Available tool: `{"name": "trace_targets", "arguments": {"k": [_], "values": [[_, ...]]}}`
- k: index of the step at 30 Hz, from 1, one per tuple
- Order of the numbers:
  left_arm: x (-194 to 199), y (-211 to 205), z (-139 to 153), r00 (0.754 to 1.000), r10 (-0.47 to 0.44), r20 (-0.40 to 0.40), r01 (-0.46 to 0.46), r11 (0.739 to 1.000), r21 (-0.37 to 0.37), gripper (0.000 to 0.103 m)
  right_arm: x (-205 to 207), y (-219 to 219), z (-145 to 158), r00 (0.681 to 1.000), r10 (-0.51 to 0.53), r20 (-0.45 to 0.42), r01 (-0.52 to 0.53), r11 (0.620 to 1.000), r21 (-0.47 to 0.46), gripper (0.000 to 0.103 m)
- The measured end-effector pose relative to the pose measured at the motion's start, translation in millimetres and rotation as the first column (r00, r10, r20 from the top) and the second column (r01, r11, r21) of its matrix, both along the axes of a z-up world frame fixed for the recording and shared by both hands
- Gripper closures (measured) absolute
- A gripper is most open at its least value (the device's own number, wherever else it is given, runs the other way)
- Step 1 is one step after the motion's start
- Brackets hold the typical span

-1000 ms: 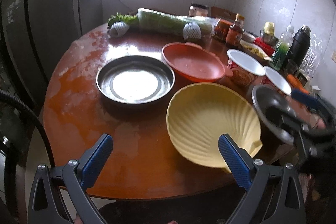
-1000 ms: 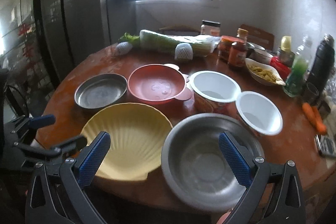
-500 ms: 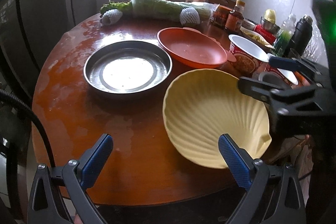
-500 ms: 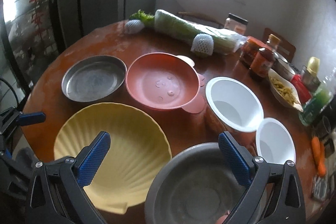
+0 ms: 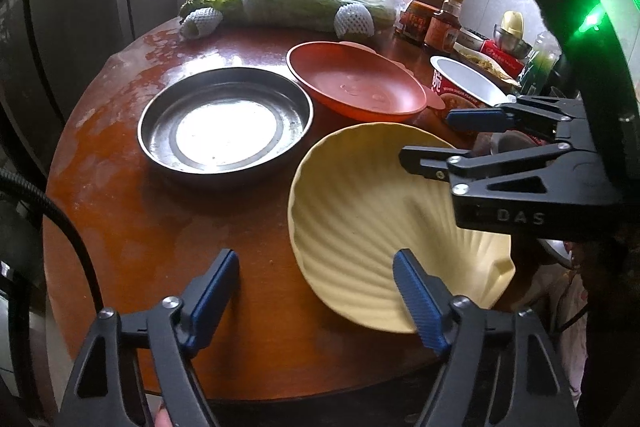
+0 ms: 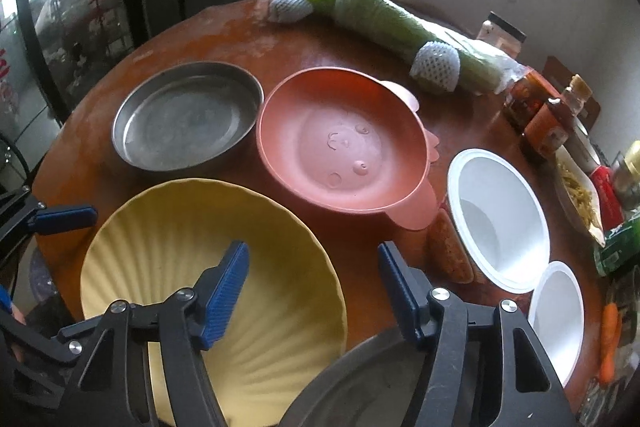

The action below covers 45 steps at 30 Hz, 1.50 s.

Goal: Organize plates and bowls

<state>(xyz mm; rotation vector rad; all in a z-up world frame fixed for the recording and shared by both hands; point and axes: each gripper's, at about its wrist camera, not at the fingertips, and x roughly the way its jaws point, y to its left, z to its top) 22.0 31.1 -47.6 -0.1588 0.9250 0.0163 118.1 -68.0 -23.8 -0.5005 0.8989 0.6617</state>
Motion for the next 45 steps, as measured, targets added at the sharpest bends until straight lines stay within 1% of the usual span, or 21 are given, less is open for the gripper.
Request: {"name": "trace_targets", "arguments": {"k": [1, 2, 3, 4, 5, 7, 8, 9, 10, 11, 13, 15, 19, 25, 28, 34, 45], "values": [[0.0, -1.0, 0.1, 1.000, -0.003, 0.002, 0.003, 1.000, -0.001, 0.030, 0.8, 1.1, -2.2, 1.000, -0.002, -0.002, 0.002, 1.000, -0.011, 0.041], [0.3, -1.6, 0.4, 1.000, -0.003, 0.004, 0.003, 1.000, -0.003, 0.032, 1.5, 2.1, -3.6, 1.000, 0.003, -0.003, -0.003, 1.000, -0.020, 0.048], [0.3, -2.1, 0.6, 1.000, -0.003, 0.007, 0.003, 1.000, -0.005, 0.035, 1.3, 3.4, -5.1, 1.000, 0.011, -0.002, -0.011, 1.000, -0.026, 0.052], [0.5, -2.8, 0.8, 1.000, -0.002, 0.008, 0.002, 1.000, -0.006, 0.039, 1.7, 4.6, -6.7, 1.000, 0.016, -0.002, -0.016, 0.999, -0.035, 0.061], [0.9, -3.3, 1.3, 1.000, -0.002, 0.009, 0.003, 1.000, -0.008, 0.041, 2.2, 5.5, -8.3, 1.000, 0.013, -0.008, -0.014, 0.999, -0.045, 0.066], [0.5, -3.2, 1.5, 1.000, 0.001, 0.015, -0.001, 1.000, -0.012, 0.054, 1.9, 7.3, -8.5, 1.000, 0.023, -0.012, -0.023, 0.999, -0.038, 0.070], [0.5, -2.8, 1.5, 1.000, 0.007, 0.018, -0.006, 1.000, -0.015, 0.057, 1.2, 8.0, -7.9, 1.000, 0.024, -0.005, -0.024, 0.999, -0.039, 0.071], [0.4, -1.9, 1.5, 1.000, 0.013, 0.020, -0.012, 1.000, -0.020, 0.063, 1.1, 8.8, -7.5, 1.000, 0.024, -0.004, -0.024, 0.999, -0.038, 0.072], [0.3, -0.6, 1.7, 1.000, 0.020, 0.021, -0.020, 1.000, -0.025, 0.064, 0.4, 9.4, -7.3, 1.000, 0.028, -0.008, -0.028, 0.999, -0.033, 0.074], [0.3, 1.0, 1.6, 0.999, 0.024, 0.022, -0.023, 0.999, -0.031, 0.066, 0.0, 10.2, -7.0, 1.000, 0.030, -0.009, -0.030, 0.999, -0.031, 0.075], [0.1, 6.5, 1.7, 0.999, 0.042, 0.023, -0.041, 0.998, -0.051, 0.073, -0.5, 11.2, -6.2, 1.000, 0.016, -0.006, -0.016, 0.999, -0.033, 0.075], [-0.2, 13.4, 1.8, 0.998, 0.052, 0.021, -0.051, 0.996, -0.071, 0.076, -1.3, 11.6, -4.3, 1.000, 0.002, -0.009, -0.003, 1.000, -0.026, 0.075], [-4.3, 26.1, 2.9, 0.997, 0.072, 0.013, -0.071, 0.994, -0.083, 0.077, -6.3, 15.1, -2.0, 1.000, 0.005, -0.026, -0.005, 1.000, -0.010, 0.076], [-11.7, 42.0, 4.0, 0.995, 0.101, 0.006, -0.101, 0.993, -0.068, 0.077, -21.6, 27.7, -4.5, 0.999, 0.005, -0.040, -0.006, 1.000, -0.006, 0.076], [-15.2, 52.3, 4.4, 0.992, 0.122, 0.008, -0.121, 0.990, -0.070, 0.077, -28.7, 32.8, -2.2, 0.999, 0.002, -0.048, -0.002, 1.000, 0.019, 0.076], [-17.8, 68.6, 5.1, 0.987, 0.159, 0.018, -0.158, 0.986, -0.058, 0.077, -37.6, 46.3, -0.8, 0.999, -0.004, -0.050, 0.006, 0.999, 0.041, 0.076], [-14.6, 99.5, 3.0, 0.976, 0.214, 0.036, -0.213, 0.976, -0.042, 0.077, -41.6, 67.8, 0.9, 0.997, -0.031, -0.073, 0.040, 0.992, 0.117, 0.076]]}}
